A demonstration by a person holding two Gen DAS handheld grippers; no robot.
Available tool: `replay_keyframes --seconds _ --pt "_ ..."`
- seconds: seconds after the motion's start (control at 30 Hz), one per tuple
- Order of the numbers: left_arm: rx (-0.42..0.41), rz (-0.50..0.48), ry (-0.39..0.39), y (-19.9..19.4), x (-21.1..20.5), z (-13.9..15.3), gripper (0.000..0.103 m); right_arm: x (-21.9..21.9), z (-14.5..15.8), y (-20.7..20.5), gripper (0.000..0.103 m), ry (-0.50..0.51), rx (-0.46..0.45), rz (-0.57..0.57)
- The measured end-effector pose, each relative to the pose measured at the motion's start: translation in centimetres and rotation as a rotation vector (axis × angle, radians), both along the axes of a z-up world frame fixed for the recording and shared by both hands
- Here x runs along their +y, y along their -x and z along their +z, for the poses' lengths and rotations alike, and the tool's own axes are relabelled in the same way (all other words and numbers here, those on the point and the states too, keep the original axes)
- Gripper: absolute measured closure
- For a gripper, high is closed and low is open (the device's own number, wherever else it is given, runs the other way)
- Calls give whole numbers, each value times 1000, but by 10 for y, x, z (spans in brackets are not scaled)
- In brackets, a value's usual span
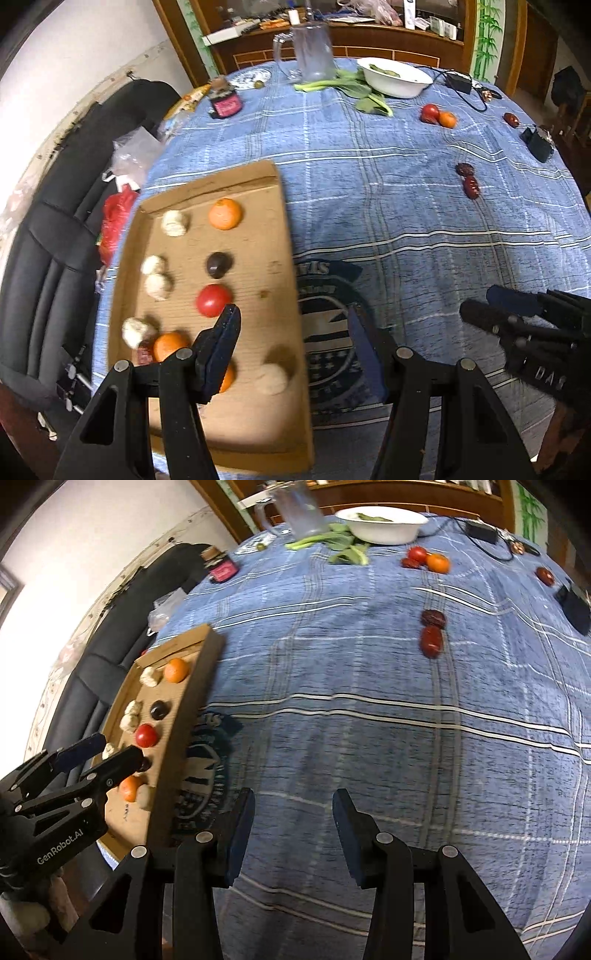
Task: Organize fruits
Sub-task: 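Move both tools back over the table toward the last jujubes, then grasp a dark jujube with the left tool while the right tool grasps another jujube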
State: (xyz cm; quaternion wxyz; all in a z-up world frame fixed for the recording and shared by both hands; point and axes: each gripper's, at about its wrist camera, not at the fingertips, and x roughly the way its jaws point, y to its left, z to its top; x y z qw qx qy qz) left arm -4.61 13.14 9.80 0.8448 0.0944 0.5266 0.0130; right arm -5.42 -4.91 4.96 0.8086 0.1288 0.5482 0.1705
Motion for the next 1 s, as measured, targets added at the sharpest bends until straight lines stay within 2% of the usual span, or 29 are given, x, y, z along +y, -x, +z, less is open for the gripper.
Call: replay_keyframes --seconds 0.3,0.4,0.47,0.6,0.73,0.9,1.0 --pt "23 -62 178 -30 -36 -15 44 -93 5 -40 56 38 -33 -186" --pt "29 -102 238 -43 -57 -23 44 -114 9 -58 56 47 -52 -208" --pt "35 -132 295 -52 -71 -29 44 -120 12 -74 56 48 -73 -199" --pt "46 -158 357 -60 -92 -37 44 -115 10 -108 56 40 -86 -127" --pt "40 -155 359 -59 -100 -41 45 -97 -4 -137 56 74 -89 -36" --pt "49 -115 361 -63 -98 -46 45 -83 -27 -158 56 74 -59 17" --pt "53 -94 368 -68 -97 -49 45 -81 -25 -161 77 77 -73 24"
